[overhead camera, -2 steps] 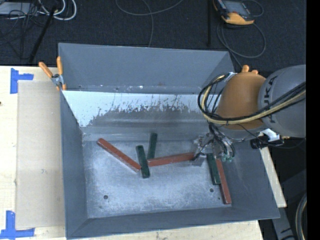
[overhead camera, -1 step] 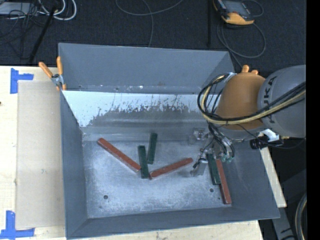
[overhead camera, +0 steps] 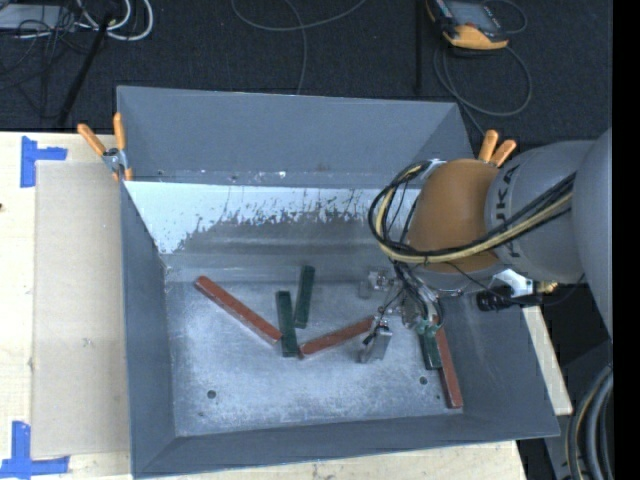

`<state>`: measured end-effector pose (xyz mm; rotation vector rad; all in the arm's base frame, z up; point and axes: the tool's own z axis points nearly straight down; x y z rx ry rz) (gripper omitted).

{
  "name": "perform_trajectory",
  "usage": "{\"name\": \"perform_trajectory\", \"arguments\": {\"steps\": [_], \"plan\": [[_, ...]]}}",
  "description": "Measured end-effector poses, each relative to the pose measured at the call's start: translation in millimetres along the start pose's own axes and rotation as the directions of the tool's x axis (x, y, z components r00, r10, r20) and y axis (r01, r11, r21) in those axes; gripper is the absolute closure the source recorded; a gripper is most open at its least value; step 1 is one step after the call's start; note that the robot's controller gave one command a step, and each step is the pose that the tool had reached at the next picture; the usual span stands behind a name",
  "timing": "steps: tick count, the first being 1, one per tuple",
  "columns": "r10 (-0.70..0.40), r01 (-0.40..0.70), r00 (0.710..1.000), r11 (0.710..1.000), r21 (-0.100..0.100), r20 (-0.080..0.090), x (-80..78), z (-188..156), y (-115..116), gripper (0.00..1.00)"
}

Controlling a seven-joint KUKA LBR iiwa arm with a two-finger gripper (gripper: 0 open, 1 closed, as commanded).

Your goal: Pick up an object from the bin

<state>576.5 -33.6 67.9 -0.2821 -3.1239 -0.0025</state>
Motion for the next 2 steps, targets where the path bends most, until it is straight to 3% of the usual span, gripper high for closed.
{"name": "perform_trajectory", "arguments": {"steps": [1, 2], "plan": [[0.0, 0.0, 1.0, 1.0, 0.001, 0.002, -0.7, -1.5, -0.8, 1.0], [0.0, 0.0, 1.0, 1.0, 0.001, 0.003, -0.8, -1.4, -0.8, 0.0]]}}
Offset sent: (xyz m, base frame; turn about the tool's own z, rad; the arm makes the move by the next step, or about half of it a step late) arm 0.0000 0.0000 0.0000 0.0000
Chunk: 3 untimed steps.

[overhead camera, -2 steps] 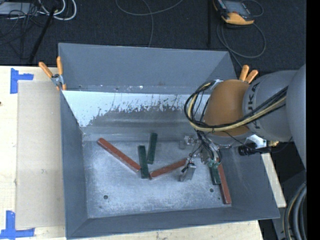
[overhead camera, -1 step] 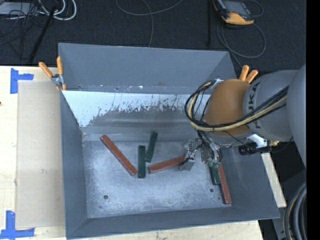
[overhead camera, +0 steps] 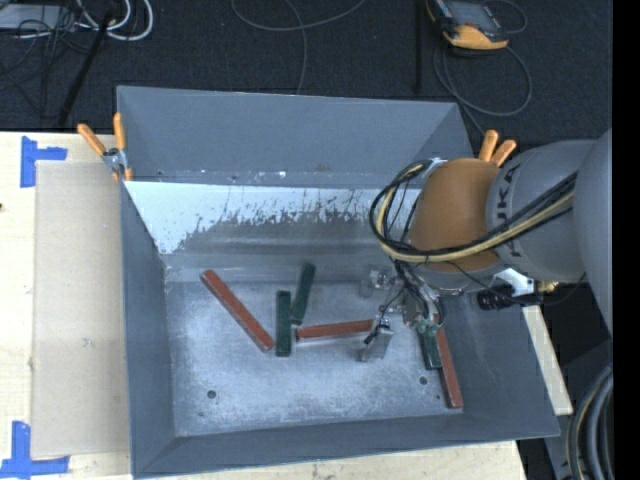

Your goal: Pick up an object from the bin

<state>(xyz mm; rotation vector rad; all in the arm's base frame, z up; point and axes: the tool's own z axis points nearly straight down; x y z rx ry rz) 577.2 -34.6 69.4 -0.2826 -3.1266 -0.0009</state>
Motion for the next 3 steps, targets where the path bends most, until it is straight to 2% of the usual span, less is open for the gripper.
{"name": "perform_trajectory", "arguments": {"steps": [1, 2, 3], "plan": [[-0.001, 0.001, 1.0, 1.0, 0.0, 0.0, 0.1, -0.2, 0.1, 1.0], [0.033, -0.033, 0.999, 0.999, 0.001, 0.006, -21.5, -3.6, -37.0, 1.0], [0.031, -0.031, 1.0, 1.0, 0.0, 0.004, -20.7, -3.3, -35.8, 0.0]]}}
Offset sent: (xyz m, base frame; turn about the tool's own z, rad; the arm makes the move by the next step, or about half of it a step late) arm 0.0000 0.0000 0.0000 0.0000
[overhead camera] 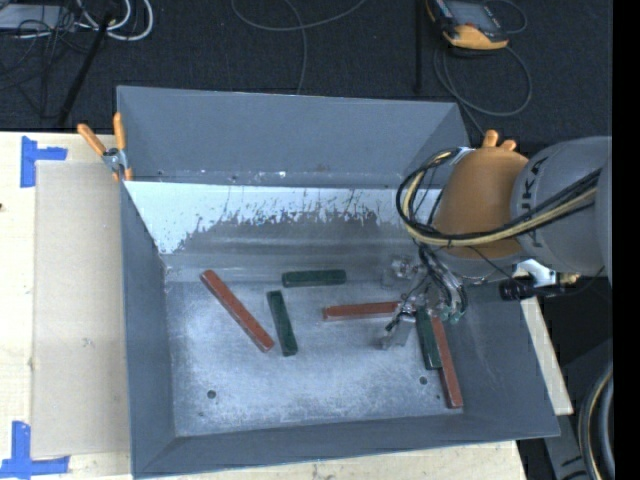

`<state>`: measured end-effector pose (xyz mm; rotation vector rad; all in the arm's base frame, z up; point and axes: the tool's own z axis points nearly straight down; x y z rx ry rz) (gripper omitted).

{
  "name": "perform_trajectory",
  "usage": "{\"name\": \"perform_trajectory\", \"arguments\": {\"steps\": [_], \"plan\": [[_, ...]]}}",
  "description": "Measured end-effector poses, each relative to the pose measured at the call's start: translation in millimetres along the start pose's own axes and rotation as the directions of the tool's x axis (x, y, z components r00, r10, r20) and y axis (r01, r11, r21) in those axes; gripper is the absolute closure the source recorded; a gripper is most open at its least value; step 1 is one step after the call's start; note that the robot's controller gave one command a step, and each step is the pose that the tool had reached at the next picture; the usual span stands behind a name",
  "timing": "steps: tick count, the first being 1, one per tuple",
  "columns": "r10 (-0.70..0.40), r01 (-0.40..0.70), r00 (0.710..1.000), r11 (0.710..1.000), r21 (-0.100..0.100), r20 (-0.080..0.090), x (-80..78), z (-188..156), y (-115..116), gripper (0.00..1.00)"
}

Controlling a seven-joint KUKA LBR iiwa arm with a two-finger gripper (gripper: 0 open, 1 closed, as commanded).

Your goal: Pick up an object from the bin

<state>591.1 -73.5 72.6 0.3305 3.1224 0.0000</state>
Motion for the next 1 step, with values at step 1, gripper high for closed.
{"name": "perform_trajectory", "arguments": {"steps": [1], "plan": [[0.0, 0.0, 1.0, 1.0, 0.0, 0.0, 0.0, 0.0, 0.0, 1.0]]}}
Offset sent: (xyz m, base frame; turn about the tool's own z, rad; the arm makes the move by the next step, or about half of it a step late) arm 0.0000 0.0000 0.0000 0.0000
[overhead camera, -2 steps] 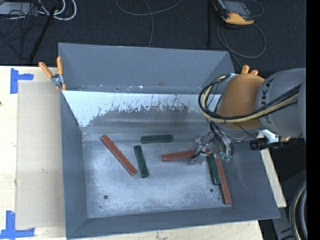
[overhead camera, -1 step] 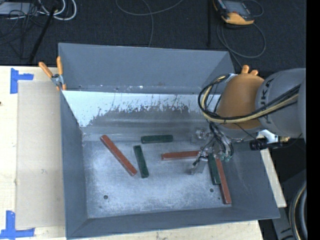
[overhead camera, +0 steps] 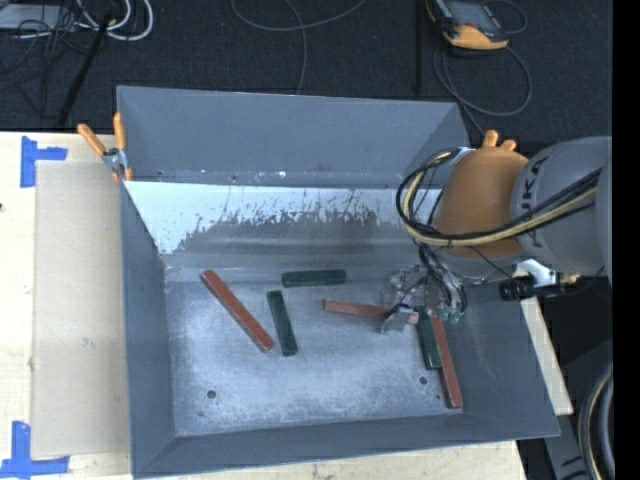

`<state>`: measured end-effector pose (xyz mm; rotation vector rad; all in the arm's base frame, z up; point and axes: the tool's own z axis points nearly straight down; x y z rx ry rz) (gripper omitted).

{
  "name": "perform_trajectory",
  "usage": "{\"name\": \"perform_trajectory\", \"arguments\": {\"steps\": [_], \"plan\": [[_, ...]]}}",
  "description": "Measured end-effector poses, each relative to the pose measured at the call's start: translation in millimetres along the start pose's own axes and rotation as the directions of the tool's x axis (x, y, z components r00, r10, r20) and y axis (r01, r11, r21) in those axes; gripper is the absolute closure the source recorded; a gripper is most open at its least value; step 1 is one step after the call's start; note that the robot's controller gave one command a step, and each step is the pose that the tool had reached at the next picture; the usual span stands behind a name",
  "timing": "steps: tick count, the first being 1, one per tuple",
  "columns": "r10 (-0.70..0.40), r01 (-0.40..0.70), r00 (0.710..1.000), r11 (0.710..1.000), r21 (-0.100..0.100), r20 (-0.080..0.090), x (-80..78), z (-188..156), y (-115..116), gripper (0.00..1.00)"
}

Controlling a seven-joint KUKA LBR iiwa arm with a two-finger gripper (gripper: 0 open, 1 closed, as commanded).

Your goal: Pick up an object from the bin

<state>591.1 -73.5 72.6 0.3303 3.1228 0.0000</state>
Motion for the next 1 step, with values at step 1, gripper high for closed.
{"name": "perform_trajectory", "arguments": {"steps": [1], "plan": [[-0.055, 0.055, 0.998, 0.998, -0.001, 0.009, 3.4, -149.6, 25.4, 1.0]]}}
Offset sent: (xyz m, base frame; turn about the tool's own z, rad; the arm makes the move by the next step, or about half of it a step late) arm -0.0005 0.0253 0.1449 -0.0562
